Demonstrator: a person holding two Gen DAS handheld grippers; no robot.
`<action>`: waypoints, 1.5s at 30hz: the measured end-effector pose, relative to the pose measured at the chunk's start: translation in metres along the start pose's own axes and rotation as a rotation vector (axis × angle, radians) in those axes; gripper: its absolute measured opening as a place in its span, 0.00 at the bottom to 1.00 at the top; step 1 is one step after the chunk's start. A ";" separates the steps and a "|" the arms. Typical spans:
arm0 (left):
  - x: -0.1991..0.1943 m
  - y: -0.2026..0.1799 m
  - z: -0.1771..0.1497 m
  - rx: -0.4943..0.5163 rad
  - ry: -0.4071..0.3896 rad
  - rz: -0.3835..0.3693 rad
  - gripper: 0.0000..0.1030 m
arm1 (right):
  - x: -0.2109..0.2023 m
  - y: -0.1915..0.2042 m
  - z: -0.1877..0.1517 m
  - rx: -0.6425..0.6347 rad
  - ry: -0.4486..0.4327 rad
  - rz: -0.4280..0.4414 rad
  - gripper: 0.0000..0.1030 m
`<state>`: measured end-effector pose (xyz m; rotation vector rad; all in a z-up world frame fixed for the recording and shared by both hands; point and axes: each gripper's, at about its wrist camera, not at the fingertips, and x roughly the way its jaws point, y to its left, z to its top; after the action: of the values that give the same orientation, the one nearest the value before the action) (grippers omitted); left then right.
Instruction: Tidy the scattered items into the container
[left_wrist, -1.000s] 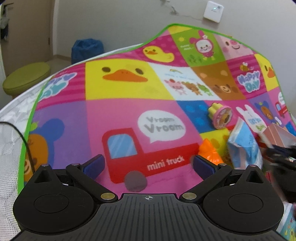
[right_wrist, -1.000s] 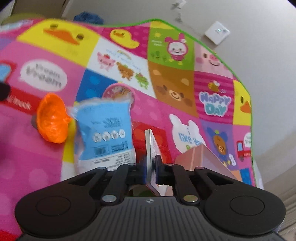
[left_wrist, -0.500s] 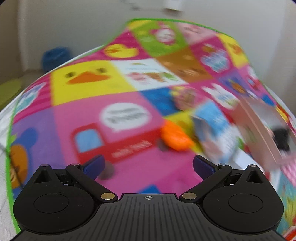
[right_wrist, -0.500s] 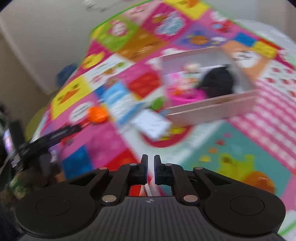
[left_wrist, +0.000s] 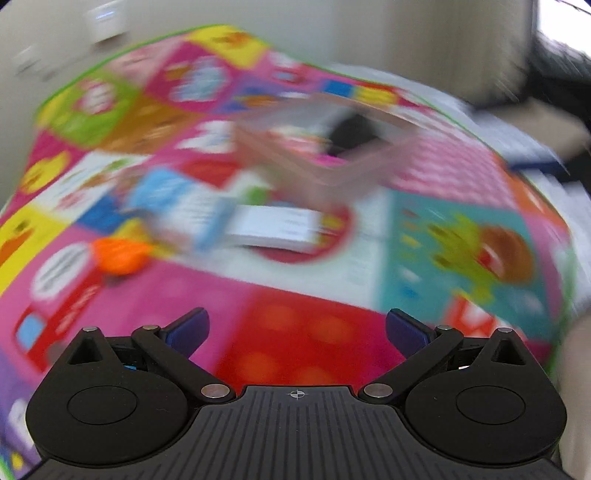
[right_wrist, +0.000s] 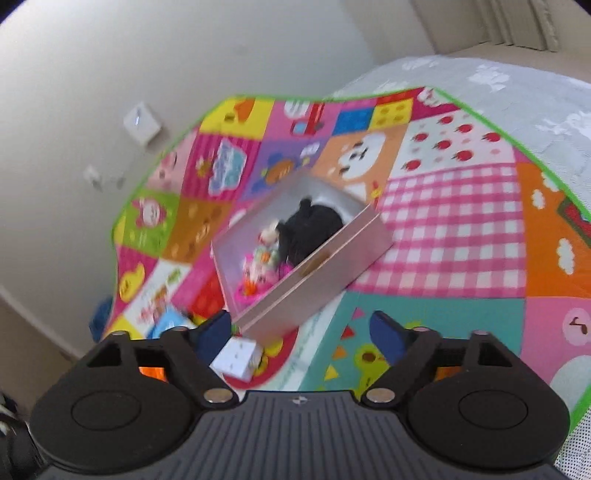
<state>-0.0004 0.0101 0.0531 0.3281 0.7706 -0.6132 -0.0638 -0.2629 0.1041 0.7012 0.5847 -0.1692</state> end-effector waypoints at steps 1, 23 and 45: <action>0.002 -0.011 -0.002 0.052 0.009 -0.020 1.00 | -0.002 -0.003 0.001 0.023 -0.005 0.011 0.81; -0.015 0.039 0.010 -0.393 -0.077 0.273 1.00 | 0.026 0.082 -0.013 -0.669 0.209 0.049 0.44; -0.017 0.148 -0.024 -0.900 -0.121 0.413 1.00 | 0.195 0.176 -0.096 -1.171 0.406 -0.041 0.51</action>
<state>0.0691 0.1437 0.0572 -0.3738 0.7601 0.1334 0.1138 -0.0581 0.0345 -0.4308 0.9472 0.2850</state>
